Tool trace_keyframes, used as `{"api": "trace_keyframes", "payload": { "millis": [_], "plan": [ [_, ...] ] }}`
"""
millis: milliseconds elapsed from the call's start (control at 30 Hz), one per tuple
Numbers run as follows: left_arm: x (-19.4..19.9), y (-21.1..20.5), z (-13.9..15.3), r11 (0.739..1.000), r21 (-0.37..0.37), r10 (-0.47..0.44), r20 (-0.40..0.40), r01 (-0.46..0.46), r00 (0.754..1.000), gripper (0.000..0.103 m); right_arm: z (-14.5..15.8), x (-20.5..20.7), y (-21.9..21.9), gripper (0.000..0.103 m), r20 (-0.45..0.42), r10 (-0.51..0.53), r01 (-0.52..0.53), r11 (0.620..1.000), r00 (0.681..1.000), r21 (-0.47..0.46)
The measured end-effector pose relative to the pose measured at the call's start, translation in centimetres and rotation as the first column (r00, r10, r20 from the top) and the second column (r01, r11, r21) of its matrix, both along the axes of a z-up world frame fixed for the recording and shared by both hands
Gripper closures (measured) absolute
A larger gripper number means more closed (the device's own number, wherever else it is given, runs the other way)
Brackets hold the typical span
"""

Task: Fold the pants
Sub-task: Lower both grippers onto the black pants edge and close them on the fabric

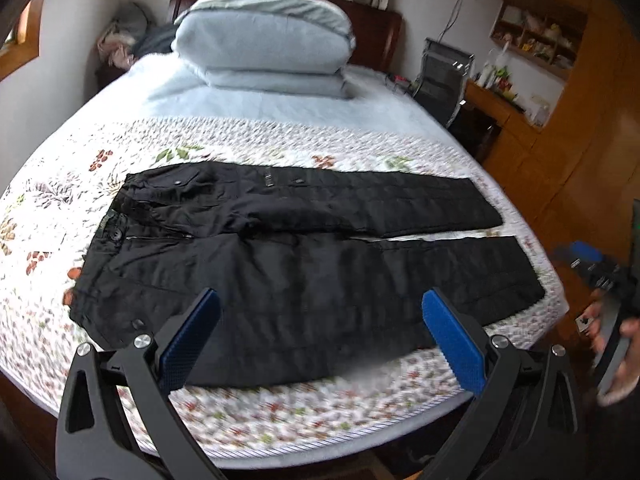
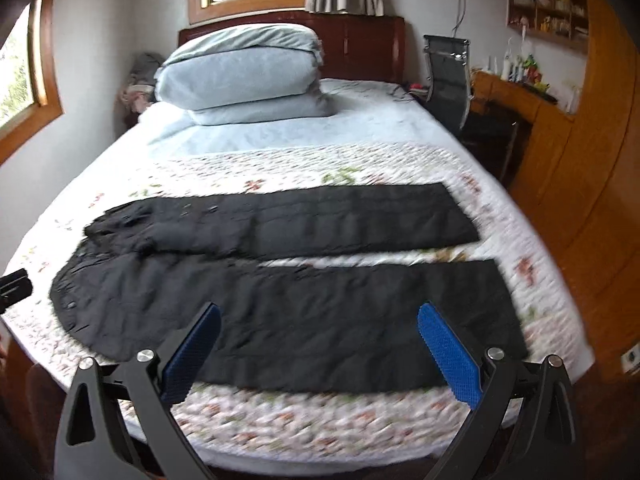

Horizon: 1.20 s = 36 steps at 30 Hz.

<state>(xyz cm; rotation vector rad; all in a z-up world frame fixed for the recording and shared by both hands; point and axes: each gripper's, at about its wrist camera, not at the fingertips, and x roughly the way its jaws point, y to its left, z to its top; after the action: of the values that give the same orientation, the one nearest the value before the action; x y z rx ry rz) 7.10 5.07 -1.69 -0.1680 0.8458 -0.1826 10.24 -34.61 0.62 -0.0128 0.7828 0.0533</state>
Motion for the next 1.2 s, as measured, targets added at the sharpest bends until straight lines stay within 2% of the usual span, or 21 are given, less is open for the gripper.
{"api": "trace_keyframes", "payload": {
  "millis": [67,133,233,333,400,500,600,667,767,867,1067,1200],
  "plan": [
    [2.9,2.2,-0.5,0.999,0.017,0.03,-0.073,-0.029,0.997,0.002,0.2,3.5,-2.7,0.003,-0.051,0.0,0.001,1.0,0.999,0.025],
    [5.5,4.4,-1.0,0.999,-0.013,0.032,-0.136,-0.034,0.99,0.002,0.1,6.7,-4.8,0.003,-0.096,0.013,-0.007,0.998,0.995,0.066],
    [11.0,9.4,-2.8,0.99,-0.113,0.046,-0.271,-0.079,0.961,0.002,-1.1,12.6,-9.1,0.003,-0.186,-0.003,0.032,0.988,0.983,0.152],
    [15.1,14.1,-4.7,0.975,-0.141,0.107,-0.368,-0.169,0.924,0.002,-3.5,18.8,-13.3,0.003,-0.295,-0.025,0.098,0.967,0.955,0.235],
    [18.4,18.1,-6.6,0.955,-0.163,0.15,-0.452,-0.247,0.879,0.002,-5.6,23.1,-16.0,0.003,-0.358,-0.043,0.148,0.951,0.933,0.271],
    [22.7,23.5,-9.8,0.93,-0.109,0.234,-0.563,-0.352,0.793,0.002,-8.7,28.7,-18.9,0.003,-0.433,-0.078,0.212,0.939,0.898,0.27],
    [26.1,27.6,-12.9,0.91,-0.053,0.285,-0.638,-0.41,0.715,0.002,-11.5,33.2,-20.5,0.003,-0.48,-0.095,0.233,0.943,0.872,0.238],
    [27.8,29.6,-14.7,0.886,-0.073,0.295,-0.672,-0.457,0.68,0.002,-13.0,35.5,-21.0,0.003,-0.499,-0.079,0.222,0.946,0.863,0.235],
    [30.3,31.1,-16.6,0.868,-0.097,0.293,-0.692,-0.486,0.66,0.002,-14.5,38.4,-21.4,0.003,-0.505,-0.08,0.223,0.947,0.859,0.23],
    [32.4,31.7,-18.2,0.867,-0.085,0.295,-0.708,-0.491,0.642,0.002,-15.4,40.5,-21.5,0.003,-0.507,-0.068,0.22,0.944,0.859,0.247],
    [35.1,30.9,-19.0,0.895,-0.097,0.239,-0.721,-0.435,0.651,0.003,-16.3,43.3,-20.7,0.003,-0.518,-0.047,0.16,0.972,0.854,0.175],
    [35.8,29.7,-18.5,0.91,-0.16,0.165,-0.706,-0.383,0.688,0.004,-16.6,44.0,-20.8,0.003,-0.521,-0.018,0.134,0.973,0.853,0.186]
  ]
}}
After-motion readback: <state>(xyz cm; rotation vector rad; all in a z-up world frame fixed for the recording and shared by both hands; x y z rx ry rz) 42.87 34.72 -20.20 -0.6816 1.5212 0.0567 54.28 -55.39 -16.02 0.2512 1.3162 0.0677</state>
